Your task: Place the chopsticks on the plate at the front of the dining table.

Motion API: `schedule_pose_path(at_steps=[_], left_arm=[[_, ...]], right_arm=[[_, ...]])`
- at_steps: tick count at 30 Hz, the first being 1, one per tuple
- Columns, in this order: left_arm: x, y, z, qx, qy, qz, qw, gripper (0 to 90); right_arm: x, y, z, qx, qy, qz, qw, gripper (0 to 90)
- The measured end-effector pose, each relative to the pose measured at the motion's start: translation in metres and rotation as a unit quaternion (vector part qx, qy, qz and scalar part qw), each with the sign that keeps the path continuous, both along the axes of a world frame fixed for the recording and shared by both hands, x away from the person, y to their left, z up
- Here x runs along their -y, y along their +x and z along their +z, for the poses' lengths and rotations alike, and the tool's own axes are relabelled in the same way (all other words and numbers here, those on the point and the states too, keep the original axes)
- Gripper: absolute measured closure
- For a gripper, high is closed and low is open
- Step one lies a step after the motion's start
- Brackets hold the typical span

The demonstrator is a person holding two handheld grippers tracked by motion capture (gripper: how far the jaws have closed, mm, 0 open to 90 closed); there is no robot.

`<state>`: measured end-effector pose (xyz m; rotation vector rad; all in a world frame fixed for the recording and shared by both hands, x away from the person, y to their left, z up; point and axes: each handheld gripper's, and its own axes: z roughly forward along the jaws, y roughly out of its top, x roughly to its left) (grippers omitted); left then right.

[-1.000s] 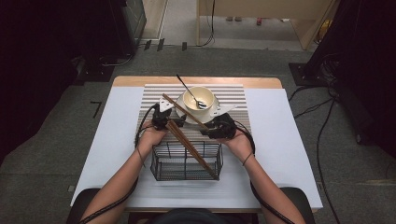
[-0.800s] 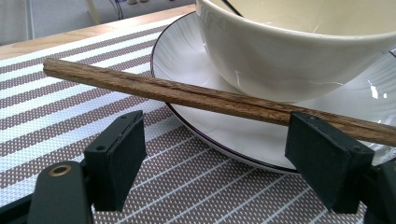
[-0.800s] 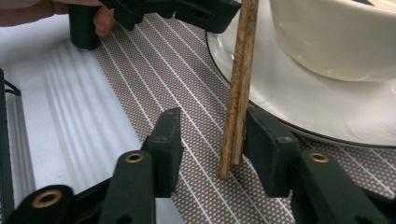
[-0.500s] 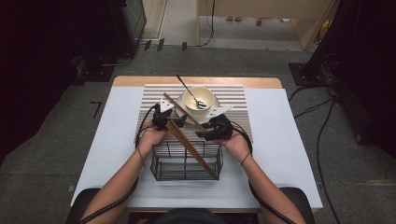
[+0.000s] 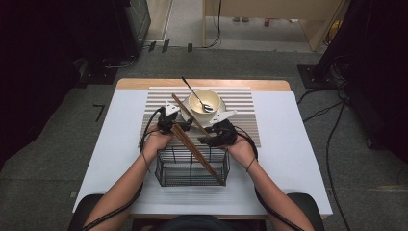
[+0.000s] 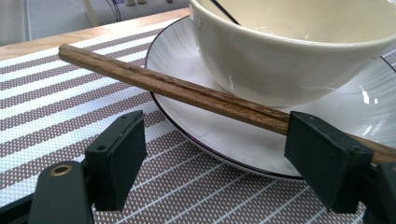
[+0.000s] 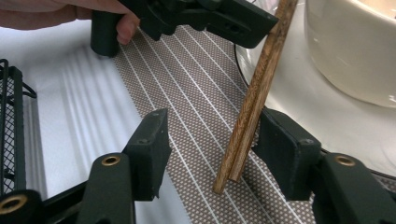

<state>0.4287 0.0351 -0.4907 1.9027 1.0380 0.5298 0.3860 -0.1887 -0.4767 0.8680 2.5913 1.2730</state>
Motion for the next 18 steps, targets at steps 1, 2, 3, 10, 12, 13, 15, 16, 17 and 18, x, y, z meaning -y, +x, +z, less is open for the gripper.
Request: schedule_pose_path(at_steps=[1,2,3,10,12,13,15,16,17,18], left_arm=[[0.0001,0.0000,-0.0001,0.000,0.000,0.000,1.0000,21.2],[0.0003,-0.0001,-0.0001,0.000,0.001,0.001,1.0000,21.2],[0.0004,-0.0004,-0.0001,0.002,0.004,-0.001,1.0000,21.2],[0.0002,-0.0003,0.0003,0.006,0.006,0.002,1.0000,21.2],[-0.0001,-0.0002,0.0003,0.006,0.006,0.002,1.0000,21.3],[-0.0002,-0.0001,0.0002,0.007,0.006,0.003,1.0000,21.3],[-0.0005,0.0002,0.0000,0.006,0.005,0.004,1.0000,21.3],[-0.0009,0.0004,0.0000,0.006,0.005,0.004,1.0000,21.3],[-0.0010,0.0004,-0.0001,0.006,0.005,0.004,1.0000,21.3],[-0.0011,0.0004,-0.0001,0.007,0.005,0.004,1.0000,21.3]], right_arm=[[-0.0011,-0.0002,-0.0002,0.002,0.001,0.001,1.0000,42.3],[-0.0016,-0.0003,-0.0004,0.004,0.001,0.001,1.0000,42.3],[-0.0021,-0.0004,-0.0005,0.003,0.000,0.002,1.0000,42.3],[-0.0049,-0.0010,-0.0007,0.005,0.008,0.005,0.9999,40.1],[-0.0066,-0.0014,-0.0009,0.005,0.008,0.009,0.9999,39.8],[-0.0074,-0.0014,-0.0010,0.006,0.007,0.010,0.9999,39.4],[-0.0089,-0.0014,-0.0007,0.007,0.007,0.012,0.9999,39.1],[-0.0094,-0.0012,-0.0007,0.008,0.008,0.014,0.9998,38.9],[-0.0103,-0.0012,-0.0004,0.009,0.008,0.017,0.9998,38.8],[-0.0108,-0.0011,-0.0002,0.008,0.007,0.018,0.9998,38.8]])
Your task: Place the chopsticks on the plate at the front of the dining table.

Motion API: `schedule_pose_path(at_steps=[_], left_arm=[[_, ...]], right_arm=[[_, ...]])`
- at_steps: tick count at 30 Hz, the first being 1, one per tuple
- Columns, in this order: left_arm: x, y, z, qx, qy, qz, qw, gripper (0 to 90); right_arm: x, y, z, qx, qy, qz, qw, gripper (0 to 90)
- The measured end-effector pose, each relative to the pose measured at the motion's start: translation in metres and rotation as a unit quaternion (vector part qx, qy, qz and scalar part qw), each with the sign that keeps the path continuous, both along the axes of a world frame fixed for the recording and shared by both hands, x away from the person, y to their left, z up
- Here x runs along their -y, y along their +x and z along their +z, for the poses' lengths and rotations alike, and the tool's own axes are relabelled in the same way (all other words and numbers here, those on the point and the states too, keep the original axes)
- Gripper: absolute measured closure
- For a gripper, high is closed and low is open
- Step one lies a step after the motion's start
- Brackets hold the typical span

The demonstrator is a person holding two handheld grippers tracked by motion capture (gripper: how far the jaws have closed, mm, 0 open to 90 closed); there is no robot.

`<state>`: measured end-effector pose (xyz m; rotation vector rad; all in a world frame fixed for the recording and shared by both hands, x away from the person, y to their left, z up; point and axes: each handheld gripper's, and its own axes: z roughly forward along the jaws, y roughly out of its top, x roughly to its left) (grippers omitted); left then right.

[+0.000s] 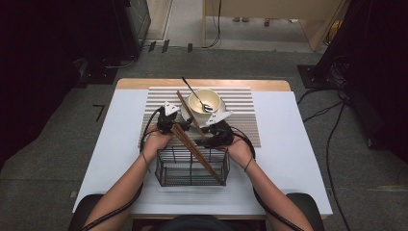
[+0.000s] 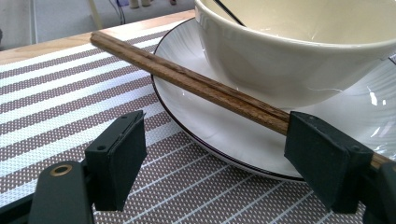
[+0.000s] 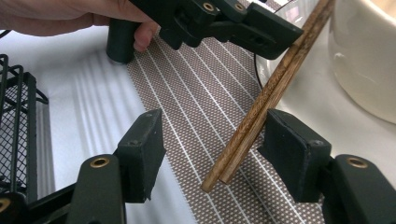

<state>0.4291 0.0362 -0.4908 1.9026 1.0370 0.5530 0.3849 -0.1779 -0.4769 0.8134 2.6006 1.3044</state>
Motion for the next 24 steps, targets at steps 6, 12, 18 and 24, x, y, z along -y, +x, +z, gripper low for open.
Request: schedule_pose_path(at_steps=[6,12,18,24], left_arm=[[0.000,0.000,0.001,0.000,-0.001,0.001,1.0000,21.8],[0.000,0.000,0.002,0.002,0.001,0.000,1.0000,21.9],[-0.002,0.001,0.001,0.001,-0.001,0.003,1.0000,21.9],[-0.003,0.001,0.001,0.002,-0.001,0.005,1.0000,21.9]], right_arm=[[-0.004,0.000,0.001,0.004,-0.002,0.011,0.9999,38.4],[-0.006,-0.001,0.000,0.011,-0.005,0.021,0.9997,37.2],[-0.009,-0.002,-0.001,0.014,-0.005,0.032,0.9994,35.7],[-0.012,-0.002,-0.001,0.016,-0.005,0.041,0.9990,34.9]])
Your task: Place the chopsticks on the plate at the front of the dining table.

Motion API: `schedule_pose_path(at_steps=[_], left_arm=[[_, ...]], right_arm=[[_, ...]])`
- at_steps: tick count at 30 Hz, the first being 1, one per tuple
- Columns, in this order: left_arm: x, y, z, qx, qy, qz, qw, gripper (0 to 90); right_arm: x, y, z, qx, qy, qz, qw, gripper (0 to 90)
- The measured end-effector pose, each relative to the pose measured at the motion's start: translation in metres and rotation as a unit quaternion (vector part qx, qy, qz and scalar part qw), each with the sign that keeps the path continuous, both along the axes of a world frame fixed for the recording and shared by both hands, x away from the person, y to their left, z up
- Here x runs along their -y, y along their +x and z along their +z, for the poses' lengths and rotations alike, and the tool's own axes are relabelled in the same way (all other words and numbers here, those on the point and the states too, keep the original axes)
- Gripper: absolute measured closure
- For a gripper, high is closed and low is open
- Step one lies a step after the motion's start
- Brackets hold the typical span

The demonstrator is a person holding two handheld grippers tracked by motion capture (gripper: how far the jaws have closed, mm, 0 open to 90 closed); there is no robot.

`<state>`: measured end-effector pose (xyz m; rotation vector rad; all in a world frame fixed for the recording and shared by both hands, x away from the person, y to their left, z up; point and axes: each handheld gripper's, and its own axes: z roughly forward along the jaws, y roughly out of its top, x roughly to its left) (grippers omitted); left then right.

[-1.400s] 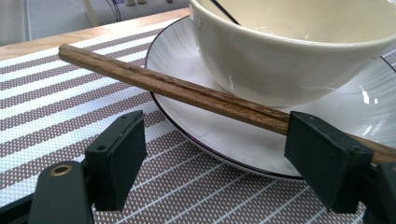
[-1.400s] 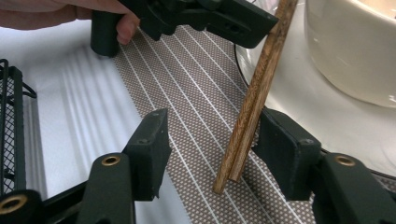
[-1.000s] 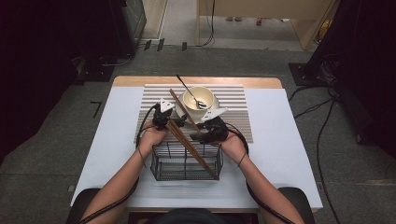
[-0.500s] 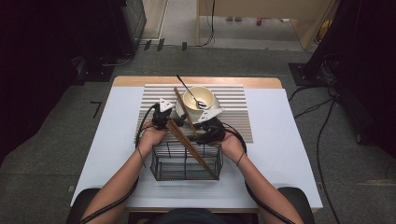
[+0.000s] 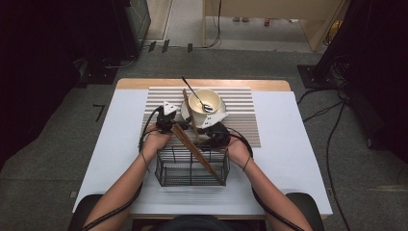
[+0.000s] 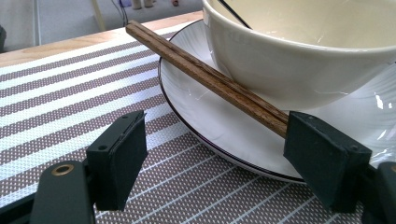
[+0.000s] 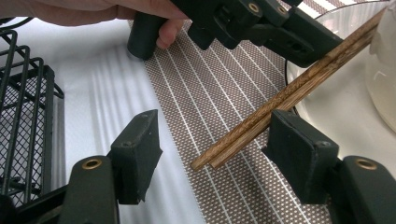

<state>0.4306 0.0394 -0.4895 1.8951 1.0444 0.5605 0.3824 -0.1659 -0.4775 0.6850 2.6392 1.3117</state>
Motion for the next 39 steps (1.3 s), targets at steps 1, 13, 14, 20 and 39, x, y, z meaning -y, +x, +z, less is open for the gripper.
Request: schedule_pose_path(at_steps=[1,13,14,20,39], left_arm=[[-0.0003,0.0000,0.0000,0.000,0.000,0.000,1.0000,21.9],[-0.0041,0.0008,0.0006,-0.001,0.000,0.005,1.0000,22.0],[-0.0044,0.0008,0.0005,-0.001,-0.001,0.005,1.0000,22.0],[-0.0044,0.0006,0.0006,-0.001,-0.001,0.006,1.0000,22.2],[-0.0043,0.0001,0.0010,0.000,-0.002,0.004,1.0000,22.6]], right_arm=[[-0.0004,0.0001,0.0000,0.001,0.000,0.001,1.0000,34.9],[-0.0065,0.0011,-0.0037,0.000,-0.002,0.013,0.9999,34.7],[-0.0069,0.0012,-0.0039,0.000,-0.002,0.014,0.9999,35.1],[-0.0061,0.0020,-0.0041,0.004,-0.003,0.008,1.0000,43.3],[-0.0051,0.0056,-0.0055,0.007,0.007,-0.017,0.9998,51.4]])
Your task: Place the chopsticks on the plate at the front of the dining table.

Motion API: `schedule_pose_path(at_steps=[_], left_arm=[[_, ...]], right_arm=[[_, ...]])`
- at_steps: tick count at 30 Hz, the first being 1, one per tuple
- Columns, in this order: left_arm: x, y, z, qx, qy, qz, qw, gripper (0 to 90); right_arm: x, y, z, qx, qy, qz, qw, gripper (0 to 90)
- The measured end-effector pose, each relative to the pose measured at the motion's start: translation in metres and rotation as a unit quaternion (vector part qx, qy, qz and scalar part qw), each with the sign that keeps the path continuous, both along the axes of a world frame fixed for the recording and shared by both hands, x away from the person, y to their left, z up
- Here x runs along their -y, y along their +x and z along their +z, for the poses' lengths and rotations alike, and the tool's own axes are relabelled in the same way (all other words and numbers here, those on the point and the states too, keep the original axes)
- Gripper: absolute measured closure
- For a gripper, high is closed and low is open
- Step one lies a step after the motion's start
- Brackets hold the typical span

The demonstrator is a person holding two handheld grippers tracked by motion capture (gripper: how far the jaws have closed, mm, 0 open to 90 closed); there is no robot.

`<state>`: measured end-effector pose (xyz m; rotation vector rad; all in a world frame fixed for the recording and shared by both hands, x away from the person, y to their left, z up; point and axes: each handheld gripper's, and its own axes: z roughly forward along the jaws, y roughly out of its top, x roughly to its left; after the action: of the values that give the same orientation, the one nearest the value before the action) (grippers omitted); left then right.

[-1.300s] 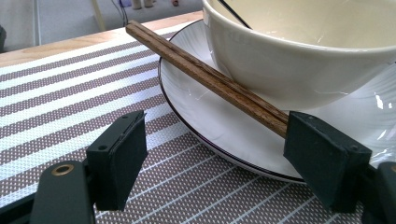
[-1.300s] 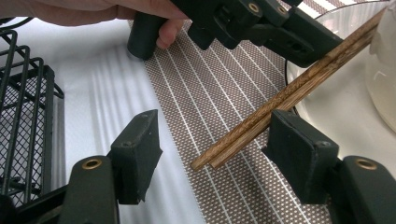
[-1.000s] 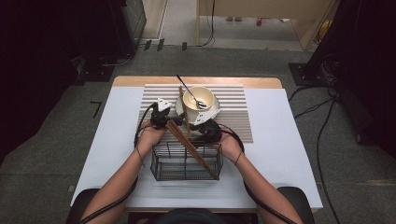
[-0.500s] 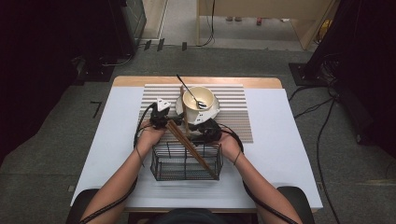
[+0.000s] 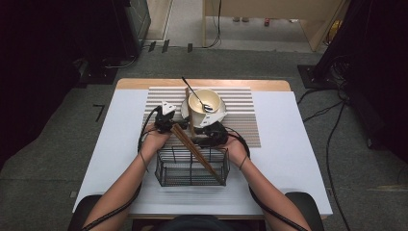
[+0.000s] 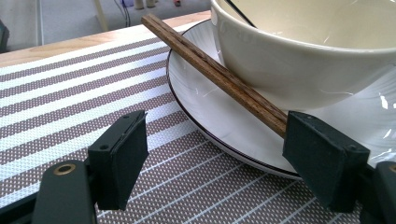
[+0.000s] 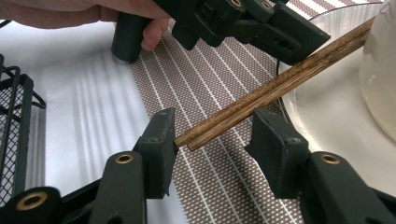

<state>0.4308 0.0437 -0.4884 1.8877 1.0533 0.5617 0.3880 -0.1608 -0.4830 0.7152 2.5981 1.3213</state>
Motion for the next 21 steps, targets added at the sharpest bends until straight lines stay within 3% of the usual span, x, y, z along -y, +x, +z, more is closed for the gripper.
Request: schedule_pose_path(at_steps=[21], left_arm=[[-0.0010,0.0001,-0.0001,0.004,0.001,0.000,1.0000,22.2]], right_arm=[[-0.0020,0.0023,-0.0019,-0.012,0.012,-0.012,0.9998,48.3]])
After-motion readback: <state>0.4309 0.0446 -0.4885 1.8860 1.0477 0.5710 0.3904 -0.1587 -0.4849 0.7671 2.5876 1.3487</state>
